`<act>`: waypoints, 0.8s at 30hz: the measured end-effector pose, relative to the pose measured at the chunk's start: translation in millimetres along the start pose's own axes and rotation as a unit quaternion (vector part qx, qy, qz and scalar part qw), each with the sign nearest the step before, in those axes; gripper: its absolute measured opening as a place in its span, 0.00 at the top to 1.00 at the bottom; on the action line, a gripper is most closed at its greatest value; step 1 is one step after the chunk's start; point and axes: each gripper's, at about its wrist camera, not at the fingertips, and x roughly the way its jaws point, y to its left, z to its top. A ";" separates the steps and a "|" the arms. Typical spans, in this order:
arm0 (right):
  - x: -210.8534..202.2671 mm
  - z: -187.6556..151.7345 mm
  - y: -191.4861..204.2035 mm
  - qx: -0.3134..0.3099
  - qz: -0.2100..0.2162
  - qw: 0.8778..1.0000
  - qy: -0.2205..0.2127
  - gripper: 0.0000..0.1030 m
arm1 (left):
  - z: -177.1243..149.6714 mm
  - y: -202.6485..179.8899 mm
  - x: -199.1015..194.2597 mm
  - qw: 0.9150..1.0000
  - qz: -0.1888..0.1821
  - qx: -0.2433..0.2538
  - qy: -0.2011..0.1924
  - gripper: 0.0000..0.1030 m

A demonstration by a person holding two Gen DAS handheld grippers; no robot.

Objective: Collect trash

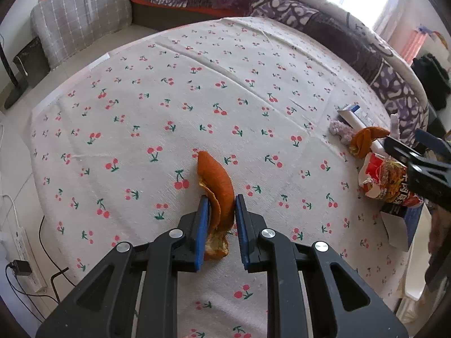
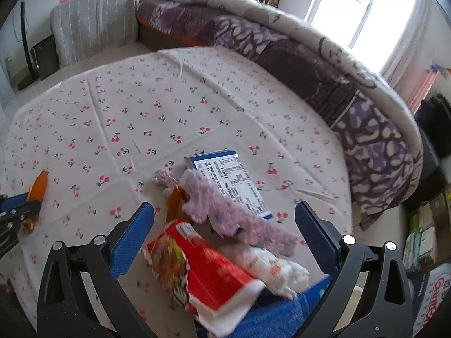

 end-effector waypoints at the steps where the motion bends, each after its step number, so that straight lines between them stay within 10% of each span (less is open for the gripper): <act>1: 4.9 2.1 -1.1 0.003 0.005 1.000 0.007 0.11 | 0.4 -0.2 -1.7 1.000 0.000 0.002 -0.002 0.81; 5: 18.9 6.2 -9.1 0.026 0.045 0.998 0.037 0.61 | 1.6 -1.4 -5.4 1.000 -0.004 0.001 -0.008 0.81; 11: 2.4 10.4 -25.8 0.084 0.068 0.994 0.004 0.86 | 5.4 -4.6 -13.4 1.000 -0.006 0.001 -0.023 0.83; 24: -73.3 13.9 -54.3 0.175 0.103 0.973 -0.112 0.91 | 22.1 -21.1 -52.6 0.997 -0.016 0.004 -0.080 0.83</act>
